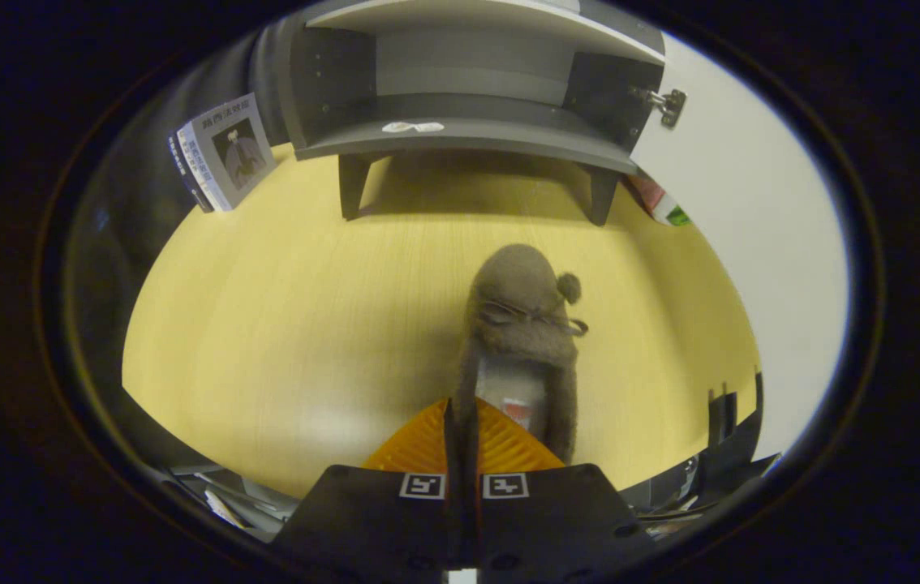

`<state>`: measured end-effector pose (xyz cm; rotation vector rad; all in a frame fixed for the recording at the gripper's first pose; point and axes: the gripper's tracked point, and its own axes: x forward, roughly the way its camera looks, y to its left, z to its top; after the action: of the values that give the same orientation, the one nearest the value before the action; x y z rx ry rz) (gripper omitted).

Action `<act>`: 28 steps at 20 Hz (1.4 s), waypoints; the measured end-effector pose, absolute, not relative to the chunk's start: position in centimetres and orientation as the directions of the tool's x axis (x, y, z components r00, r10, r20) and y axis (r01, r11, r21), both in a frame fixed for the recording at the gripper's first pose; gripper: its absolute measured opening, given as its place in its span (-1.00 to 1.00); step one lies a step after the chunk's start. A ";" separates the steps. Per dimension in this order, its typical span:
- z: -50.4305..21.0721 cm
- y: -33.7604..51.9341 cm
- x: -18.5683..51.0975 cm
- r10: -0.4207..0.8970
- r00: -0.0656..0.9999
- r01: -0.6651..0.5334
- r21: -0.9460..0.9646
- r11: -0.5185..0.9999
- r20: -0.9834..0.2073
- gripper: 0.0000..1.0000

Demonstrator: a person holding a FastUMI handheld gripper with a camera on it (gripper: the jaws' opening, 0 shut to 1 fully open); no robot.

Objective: Open the shoe cabinet door, grab the shoes and put them into the shoe cabinet, then close the shoe cabinet door.

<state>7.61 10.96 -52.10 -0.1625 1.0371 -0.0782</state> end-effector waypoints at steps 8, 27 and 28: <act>-37.6 10.3 11.9 -0.217 0.634 0.039 -0.249 0.968 -0.742 -0.95; -19.3 10.3 37.2 -0.166 0.810 -0.042 -0.337 0.941 -0.563 -0.95; -19.6 10.2 38.5 -0.163 0.805 -0.055 -0.344 0.937 -0.570 -0.95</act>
<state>38.49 10.15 -19.56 -0.3573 0.6355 -0.0591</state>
